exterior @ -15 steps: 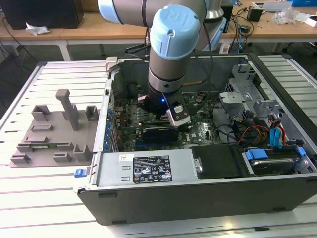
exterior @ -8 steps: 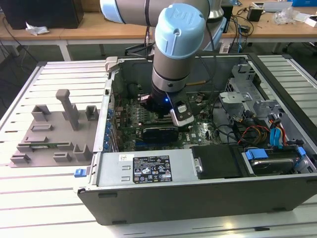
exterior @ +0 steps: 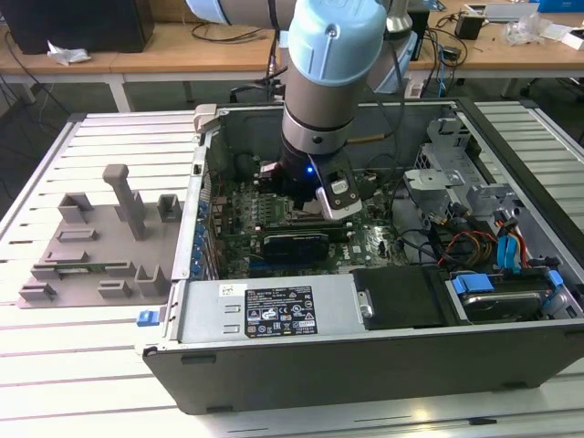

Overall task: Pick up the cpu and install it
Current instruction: 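Install the second cpu locking lever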

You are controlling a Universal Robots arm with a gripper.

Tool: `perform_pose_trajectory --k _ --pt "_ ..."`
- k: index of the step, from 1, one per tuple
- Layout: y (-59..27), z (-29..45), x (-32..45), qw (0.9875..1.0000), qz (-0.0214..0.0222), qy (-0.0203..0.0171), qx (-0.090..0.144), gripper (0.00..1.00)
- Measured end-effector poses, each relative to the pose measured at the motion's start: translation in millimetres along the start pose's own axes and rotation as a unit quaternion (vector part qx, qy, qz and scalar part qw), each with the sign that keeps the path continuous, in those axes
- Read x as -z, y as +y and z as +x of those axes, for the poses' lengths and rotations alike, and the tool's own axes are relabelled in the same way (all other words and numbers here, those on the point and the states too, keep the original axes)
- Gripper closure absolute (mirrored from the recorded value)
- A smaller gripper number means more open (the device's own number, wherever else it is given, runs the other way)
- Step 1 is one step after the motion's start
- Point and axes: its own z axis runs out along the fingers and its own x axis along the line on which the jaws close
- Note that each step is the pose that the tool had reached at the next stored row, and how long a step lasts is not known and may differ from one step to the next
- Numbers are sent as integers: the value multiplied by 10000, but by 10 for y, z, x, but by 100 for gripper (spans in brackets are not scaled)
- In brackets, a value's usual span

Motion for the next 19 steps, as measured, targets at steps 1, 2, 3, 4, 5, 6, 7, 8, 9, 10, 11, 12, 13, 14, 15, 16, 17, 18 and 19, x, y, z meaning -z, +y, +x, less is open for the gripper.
perform_pose_trajectory --k 1,2,3,4,5,6,7,8,9,10,11,12,13,14,15,16,17,18,19 --pt "13 -1 39 10000 -1 -2 -5 89" --pt "23 -3 71 10000 -2 -2 -9 89" --pt "29 -9 86 10000 -2 -4 -12 89" --pt "31 -17 88 10000 -4 -5 -14 89" --pt "33 -27 90 10000 -4 -5 -15 89" --pt "36 -53 93 10000 -3 -5 -17 89" --pt "40 -86 96 10000 -2 -2 -21 89" --pt "42 -103 97 10000 -1 0 -24 89" --pt "32 -135 103 10000 0 9 -36 89" --pt "2 -149 114 10000 0 22 -47 89" --pt "-28 -157 124 10000 2 33 -54 89" --pt "-53 -161 131 10000 2 40 -59 89" --pt "-75 -164 137 10000 2 43 -61 89" --pt "-98 -167 140 10000 2 46 -62 89" --pt "-108 -169 130 10000 1 45 -62 89" --pt "-118 -168 105 10000 2 45 -63 89" --pt "-133 -150 64 10000 2 46 -62 89" --pt "-144 -124 38 10000 2 46 -61 89" --pt "-153 -101 18 10000 2 45 -61 89"
